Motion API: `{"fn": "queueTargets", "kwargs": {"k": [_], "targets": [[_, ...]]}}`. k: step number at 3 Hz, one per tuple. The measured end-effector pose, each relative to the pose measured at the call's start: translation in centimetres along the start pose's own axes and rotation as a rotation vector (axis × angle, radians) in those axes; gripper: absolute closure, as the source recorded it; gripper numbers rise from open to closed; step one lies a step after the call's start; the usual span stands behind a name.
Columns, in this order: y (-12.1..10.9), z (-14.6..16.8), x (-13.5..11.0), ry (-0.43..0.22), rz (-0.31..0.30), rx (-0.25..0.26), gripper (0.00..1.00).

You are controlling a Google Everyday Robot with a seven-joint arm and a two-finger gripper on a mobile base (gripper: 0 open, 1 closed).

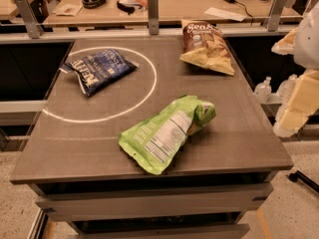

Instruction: Move green rice chip bag near brown chip bag

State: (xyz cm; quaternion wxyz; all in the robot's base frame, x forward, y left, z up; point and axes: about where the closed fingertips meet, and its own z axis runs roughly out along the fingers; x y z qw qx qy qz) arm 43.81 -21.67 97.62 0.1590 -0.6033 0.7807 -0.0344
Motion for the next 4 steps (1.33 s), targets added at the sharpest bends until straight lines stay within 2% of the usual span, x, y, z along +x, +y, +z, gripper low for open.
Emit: {"fn": "queueTargets", "kwargs": {"k": [1, 2, 3, 4], "targets": [[0.0, 0.0, 0.0, 0.0, 0.0, 0.0, 0.0], [0.1, -0.1, -0.2, -0.033, -0.006, -0.006, 0.0], [0.9, 1.2, 0.0, -0.142, 0.013, -0.037, 0.0], [3.0, 2.1, -1.2, -0.295, -0.003, -0.062, 0.0]]}}
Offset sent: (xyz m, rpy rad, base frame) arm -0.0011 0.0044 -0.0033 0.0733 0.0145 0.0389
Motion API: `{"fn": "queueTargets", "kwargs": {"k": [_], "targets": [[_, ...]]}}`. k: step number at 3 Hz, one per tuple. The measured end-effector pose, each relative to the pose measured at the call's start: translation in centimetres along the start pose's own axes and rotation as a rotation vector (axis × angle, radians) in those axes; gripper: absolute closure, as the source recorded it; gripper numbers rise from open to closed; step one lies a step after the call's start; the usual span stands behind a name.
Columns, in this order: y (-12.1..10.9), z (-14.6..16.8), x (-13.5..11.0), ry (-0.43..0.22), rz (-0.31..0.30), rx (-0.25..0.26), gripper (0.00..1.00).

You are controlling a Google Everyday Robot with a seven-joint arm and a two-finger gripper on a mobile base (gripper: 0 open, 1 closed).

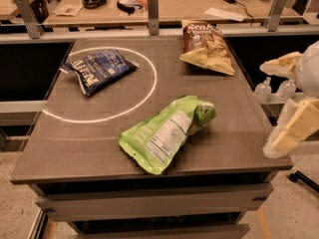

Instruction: Move green rice chip bag near brown chip bag

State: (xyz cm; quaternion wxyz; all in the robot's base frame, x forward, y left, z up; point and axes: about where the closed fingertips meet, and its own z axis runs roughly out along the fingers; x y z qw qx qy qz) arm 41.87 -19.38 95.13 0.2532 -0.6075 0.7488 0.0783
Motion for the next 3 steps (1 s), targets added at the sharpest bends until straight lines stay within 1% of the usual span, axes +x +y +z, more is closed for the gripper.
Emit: {"fn": "queueTargets", "kwargs": {"k": [1, 2, 3], "targets": [[2.3, 1.9, -0.9, -0.167, -0.036, -0.039, 0.0], [4.4, 3.3, -2.2, -0.25, -0.082, -0.042, 0.0], [5.8, 5.1, -3.5, -0.284, -0.11, -0.018, 0.0]]}}
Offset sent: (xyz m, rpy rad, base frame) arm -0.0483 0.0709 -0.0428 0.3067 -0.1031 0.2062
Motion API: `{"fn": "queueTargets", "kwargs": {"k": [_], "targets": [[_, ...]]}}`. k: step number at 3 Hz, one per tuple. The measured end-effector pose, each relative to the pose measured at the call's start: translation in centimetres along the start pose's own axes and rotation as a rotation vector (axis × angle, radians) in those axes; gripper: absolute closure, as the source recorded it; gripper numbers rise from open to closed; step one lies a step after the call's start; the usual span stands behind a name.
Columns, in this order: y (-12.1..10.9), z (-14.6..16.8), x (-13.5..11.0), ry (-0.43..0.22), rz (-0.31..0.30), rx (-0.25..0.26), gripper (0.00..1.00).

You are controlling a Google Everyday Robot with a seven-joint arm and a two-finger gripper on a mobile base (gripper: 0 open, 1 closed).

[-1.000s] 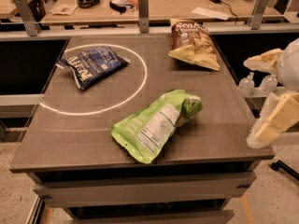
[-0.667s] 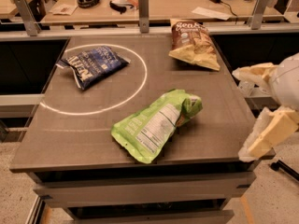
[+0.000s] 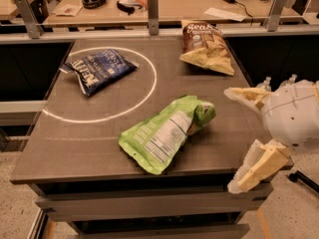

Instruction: Move green rice chip bag near brown chip bag

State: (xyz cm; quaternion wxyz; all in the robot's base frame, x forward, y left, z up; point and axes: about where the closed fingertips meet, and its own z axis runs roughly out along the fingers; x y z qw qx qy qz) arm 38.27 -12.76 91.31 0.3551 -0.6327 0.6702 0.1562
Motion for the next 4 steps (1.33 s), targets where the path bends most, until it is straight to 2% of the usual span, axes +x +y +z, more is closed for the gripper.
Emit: {"fn": "queueTargets", "kwargs": {"k": [1, 2, 4], "targets": [[0.0, 0.0, -0.1, 0.0, 0.0, 0.002, 0.0], [-0.6, 1.7, -0.3, -0.02, 0.007, 0.012, 0.0], [-2.9, 6.4, -0.2, -0.036, -0.044, -0.015, 0.0]]}}
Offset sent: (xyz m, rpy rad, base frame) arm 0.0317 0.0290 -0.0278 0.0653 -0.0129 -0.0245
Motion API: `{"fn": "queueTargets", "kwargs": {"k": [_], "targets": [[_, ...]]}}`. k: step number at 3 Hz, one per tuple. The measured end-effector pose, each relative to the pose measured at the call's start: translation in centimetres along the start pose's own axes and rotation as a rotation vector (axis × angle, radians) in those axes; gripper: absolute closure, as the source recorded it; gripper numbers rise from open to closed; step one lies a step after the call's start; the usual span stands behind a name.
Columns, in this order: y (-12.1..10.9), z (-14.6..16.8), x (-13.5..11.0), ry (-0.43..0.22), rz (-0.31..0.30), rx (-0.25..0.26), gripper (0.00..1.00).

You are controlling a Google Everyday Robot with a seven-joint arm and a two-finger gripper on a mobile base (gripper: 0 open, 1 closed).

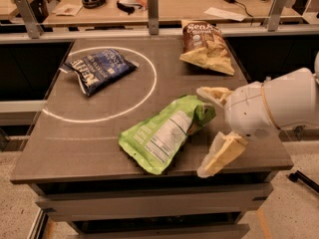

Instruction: Move green rice chip bag near brown chip bag

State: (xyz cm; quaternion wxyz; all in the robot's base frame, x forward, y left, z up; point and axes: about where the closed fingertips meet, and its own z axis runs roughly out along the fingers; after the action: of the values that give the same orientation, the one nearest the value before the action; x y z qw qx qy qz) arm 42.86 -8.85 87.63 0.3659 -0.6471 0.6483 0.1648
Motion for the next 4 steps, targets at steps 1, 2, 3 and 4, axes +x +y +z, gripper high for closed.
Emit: {"fn": "queueTargets", "kwargs": {"k": [1, 2, 3, 4], "targets": [[-0.9, 2.0, 0.3, 0.001, -0.043, -0.019, 0.0], [-1.7, 4.1, 0.2, -0.005, -0.079, -0.04, 0.0], [-1.9, 5.6, -0.4, -0.006, -0.077, -0.064, 0.18], [-1.2, 6.2, -0.9, 0.007, -0.062, -0.1, 0.41]]}}
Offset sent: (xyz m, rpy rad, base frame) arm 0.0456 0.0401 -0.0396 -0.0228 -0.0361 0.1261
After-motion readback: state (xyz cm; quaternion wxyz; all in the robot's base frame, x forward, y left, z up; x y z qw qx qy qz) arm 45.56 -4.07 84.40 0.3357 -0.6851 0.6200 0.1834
